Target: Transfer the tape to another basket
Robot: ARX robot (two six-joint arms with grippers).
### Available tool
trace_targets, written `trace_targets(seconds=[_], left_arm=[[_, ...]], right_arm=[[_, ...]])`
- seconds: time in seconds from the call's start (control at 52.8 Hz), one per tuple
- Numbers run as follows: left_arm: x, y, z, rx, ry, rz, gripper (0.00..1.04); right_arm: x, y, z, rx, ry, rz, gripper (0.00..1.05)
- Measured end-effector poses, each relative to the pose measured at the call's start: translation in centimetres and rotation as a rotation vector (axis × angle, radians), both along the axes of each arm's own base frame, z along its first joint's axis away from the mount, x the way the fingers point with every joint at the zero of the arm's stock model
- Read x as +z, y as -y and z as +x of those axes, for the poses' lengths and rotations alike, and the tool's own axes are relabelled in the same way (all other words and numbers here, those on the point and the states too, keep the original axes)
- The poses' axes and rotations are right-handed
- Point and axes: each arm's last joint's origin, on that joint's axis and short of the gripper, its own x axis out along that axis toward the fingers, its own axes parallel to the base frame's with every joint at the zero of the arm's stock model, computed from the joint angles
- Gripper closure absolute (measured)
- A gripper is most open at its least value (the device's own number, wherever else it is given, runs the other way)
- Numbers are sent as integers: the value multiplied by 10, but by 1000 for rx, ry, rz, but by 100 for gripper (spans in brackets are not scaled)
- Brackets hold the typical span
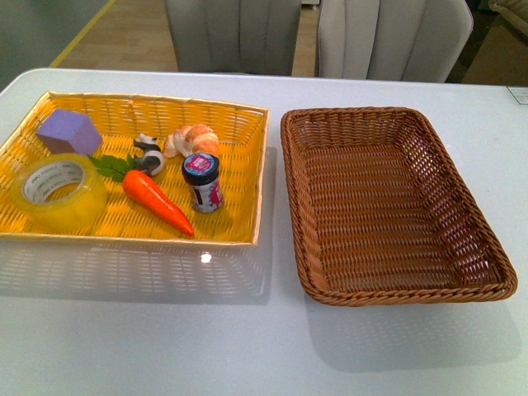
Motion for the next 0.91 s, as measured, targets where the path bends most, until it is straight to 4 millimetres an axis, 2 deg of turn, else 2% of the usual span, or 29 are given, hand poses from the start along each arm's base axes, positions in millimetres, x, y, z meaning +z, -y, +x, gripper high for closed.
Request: trace_targets(seconds=[0.057,0.473,0.909], left_arm=[[0,0,0,0,0,0,9],[0,0,0,0,0,0,9],[0,0,0,0,0,0,9]], right_arm=[[1,-3,-8,13,3,-1,103],[0,-5,-57,18,-5,-4,103],[6,-5,-87,18,13,-4,103]])
